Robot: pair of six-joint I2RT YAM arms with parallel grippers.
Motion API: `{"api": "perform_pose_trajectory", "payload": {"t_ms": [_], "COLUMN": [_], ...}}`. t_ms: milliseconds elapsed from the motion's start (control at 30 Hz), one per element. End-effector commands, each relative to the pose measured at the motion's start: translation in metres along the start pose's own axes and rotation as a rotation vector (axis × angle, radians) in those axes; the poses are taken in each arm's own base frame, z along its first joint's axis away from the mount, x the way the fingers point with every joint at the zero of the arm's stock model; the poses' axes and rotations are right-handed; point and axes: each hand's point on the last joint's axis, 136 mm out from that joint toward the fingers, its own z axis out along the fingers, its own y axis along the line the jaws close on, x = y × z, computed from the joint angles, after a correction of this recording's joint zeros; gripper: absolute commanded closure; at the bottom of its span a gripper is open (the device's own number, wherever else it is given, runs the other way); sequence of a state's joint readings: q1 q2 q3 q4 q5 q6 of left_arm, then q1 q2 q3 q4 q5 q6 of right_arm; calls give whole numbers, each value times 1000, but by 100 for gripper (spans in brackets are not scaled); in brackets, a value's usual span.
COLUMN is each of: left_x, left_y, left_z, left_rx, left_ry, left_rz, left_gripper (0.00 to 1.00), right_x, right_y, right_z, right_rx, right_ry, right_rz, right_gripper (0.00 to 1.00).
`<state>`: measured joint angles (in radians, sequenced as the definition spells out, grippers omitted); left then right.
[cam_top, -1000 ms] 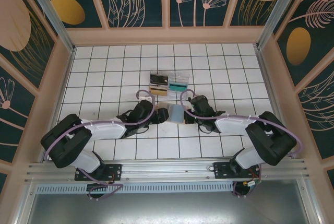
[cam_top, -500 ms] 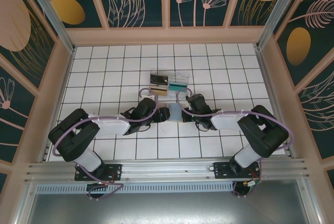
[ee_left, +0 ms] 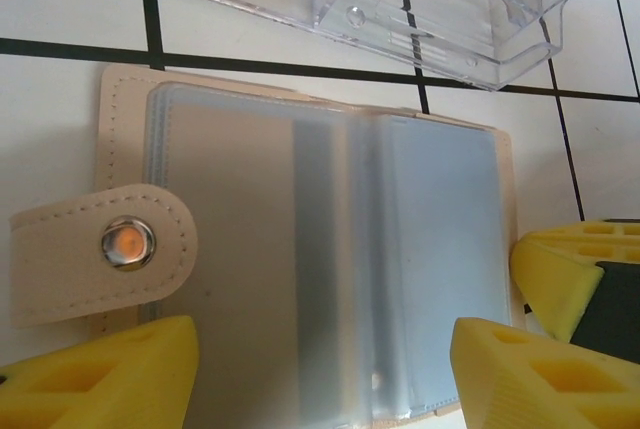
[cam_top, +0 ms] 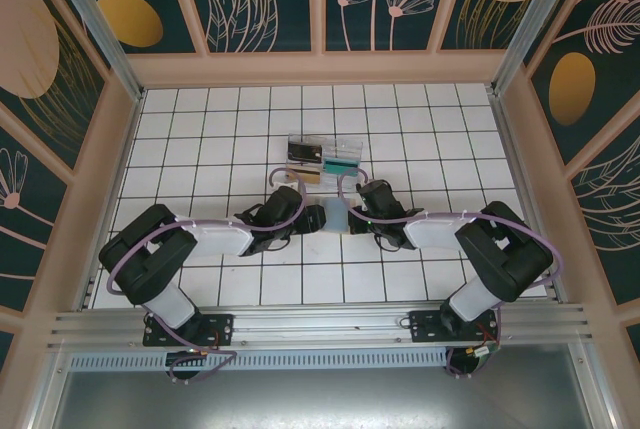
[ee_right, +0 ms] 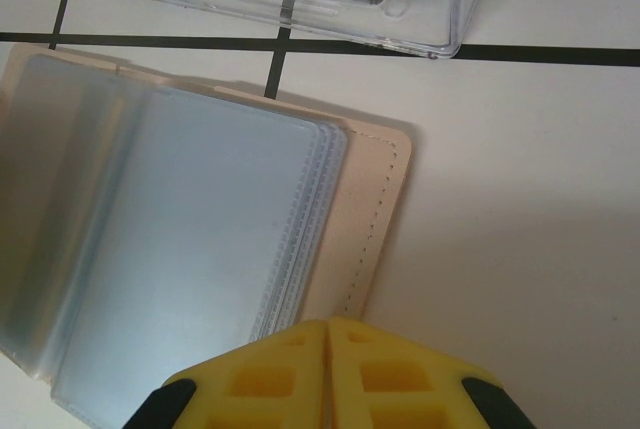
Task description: Take the credit cards out of the card holder
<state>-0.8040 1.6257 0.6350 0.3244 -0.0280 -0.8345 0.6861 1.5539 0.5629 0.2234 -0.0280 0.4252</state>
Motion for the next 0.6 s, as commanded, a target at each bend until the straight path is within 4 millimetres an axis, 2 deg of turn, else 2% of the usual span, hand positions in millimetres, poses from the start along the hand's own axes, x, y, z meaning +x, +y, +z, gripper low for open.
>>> {"api": "perform_pose_trajectory", "payload": {"t_ms": [0,200,567], "left_x": [-5,-10,7], "left_y": [8,10,9], "left_z": [-5,-13,4], "left_rx": [-47,-51,-28], "left_ry": [-19,-47,26], "left_rz": [-9,-14,-13], "left_gripper": [32,32,33], "right_x": [7,8,7], "right_y": [-6,-6,-6], "right_z": [2,3,2], "right_rx": [17,16,16], "right_ry": [26,31,31], "right_rz": [2,1,0], "right_gripper": [90,90,90]}}
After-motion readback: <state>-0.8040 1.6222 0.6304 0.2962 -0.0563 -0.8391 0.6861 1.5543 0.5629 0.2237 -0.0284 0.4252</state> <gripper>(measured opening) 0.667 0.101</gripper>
